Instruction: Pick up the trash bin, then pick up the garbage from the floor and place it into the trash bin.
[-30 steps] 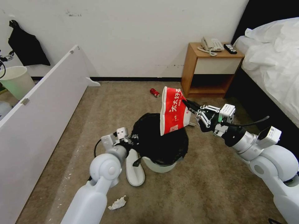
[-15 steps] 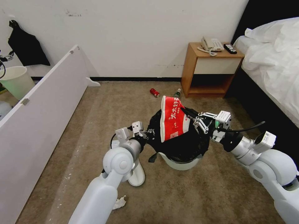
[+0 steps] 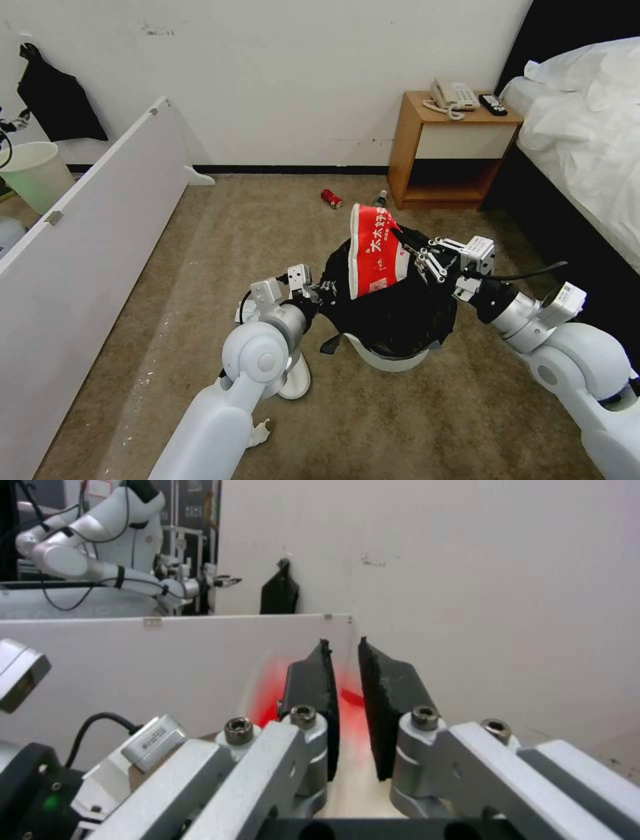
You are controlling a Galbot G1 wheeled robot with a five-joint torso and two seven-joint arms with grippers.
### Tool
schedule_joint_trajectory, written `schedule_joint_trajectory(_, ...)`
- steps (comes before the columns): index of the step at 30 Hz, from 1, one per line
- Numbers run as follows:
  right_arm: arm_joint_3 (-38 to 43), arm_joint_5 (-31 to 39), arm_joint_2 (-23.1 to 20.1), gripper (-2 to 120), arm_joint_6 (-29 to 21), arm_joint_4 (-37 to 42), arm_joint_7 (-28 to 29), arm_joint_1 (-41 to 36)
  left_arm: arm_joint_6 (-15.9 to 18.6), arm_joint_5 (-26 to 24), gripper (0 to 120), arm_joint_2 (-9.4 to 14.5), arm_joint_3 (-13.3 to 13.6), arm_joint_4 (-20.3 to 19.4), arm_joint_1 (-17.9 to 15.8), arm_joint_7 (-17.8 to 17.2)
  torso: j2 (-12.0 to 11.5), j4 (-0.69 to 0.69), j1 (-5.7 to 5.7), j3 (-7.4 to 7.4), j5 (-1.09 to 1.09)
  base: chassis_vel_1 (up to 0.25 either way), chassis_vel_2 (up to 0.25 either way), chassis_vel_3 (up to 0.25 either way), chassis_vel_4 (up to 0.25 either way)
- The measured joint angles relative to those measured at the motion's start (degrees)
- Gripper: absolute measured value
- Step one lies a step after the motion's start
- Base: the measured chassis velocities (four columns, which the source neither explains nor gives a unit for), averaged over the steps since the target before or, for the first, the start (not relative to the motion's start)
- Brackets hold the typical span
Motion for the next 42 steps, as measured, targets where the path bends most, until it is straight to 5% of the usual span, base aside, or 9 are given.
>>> schedule_joint_trajectory(24, -1.0, -0.2, 1.6, 98, 0.0, -0.8, 0.8, 2.5, -1.2, 1.4, 5, 0.6, -1.3, 0.7, 0.1, 0.6, 0.0, 0.0, 0.0, 0.0, 0.0, 0.0, 0.0, 0.0, 0.0)
schedule_joint_trajectory(42, 5.8, 3.5, 2.6, 100, -1.3, 1.1, 6.9, 5.2, 0.2, 11.8, 5, -0.1, -10.5, -1.7, 1.3, 0.3, 0.0, 0.0, 0.0, 0.0, -0.01, 0.0, 0.0, 0.0, 0.0)
